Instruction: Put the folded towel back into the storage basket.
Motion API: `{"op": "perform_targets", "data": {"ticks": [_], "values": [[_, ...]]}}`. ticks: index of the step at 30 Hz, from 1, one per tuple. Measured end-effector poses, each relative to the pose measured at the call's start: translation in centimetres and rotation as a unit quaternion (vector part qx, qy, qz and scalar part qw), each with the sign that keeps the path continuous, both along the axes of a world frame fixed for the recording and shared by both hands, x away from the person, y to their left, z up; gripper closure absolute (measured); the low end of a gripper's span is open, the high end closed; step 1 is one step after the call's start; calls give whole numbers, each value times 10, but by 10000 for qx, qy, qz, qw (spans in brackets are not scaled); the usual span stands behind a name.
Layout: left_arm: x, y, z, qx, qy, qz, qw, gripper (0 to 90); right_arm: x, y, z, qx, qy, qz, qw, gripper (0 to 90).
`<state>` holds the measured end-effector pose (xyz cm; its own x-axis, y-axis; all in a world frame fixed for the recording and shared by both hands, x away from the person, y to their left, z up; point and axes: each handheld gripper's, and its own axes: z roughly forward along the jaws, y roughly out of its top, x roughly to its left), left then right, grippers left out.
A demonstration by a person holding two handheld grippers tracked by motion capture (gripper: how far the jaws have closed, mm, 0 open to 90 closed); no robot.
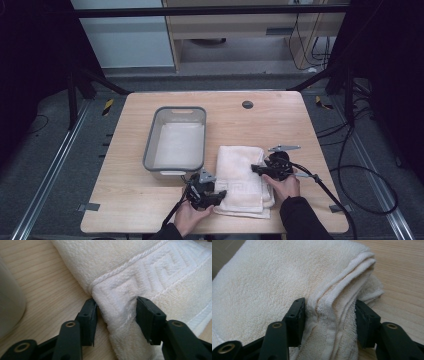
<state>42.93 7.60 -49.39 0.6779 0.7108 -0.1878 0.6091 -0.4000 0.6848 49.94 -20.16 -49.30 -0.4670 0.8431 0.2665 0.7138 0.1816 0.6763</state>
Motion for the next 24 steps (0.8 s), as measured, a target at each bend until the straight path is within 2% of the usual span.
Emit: {"op": "perform_targets", "data": {"ticks": [4,9,18,24], "values": [[1,0,0,-92,123,-27,9999,595,0,0,1,59,21,35,10000,562],[1,-2,2,-82,181,-72,9998,667,0,0,2,110,37,47,9999,633],[-2,-1,4,-93,75,-110,9999,763,0,-1,7,165,39,41,9998,680],[-3,2,6,-231,12,-119,9997,786,-3,-1,14,93,-91,90,9999,683]]}}
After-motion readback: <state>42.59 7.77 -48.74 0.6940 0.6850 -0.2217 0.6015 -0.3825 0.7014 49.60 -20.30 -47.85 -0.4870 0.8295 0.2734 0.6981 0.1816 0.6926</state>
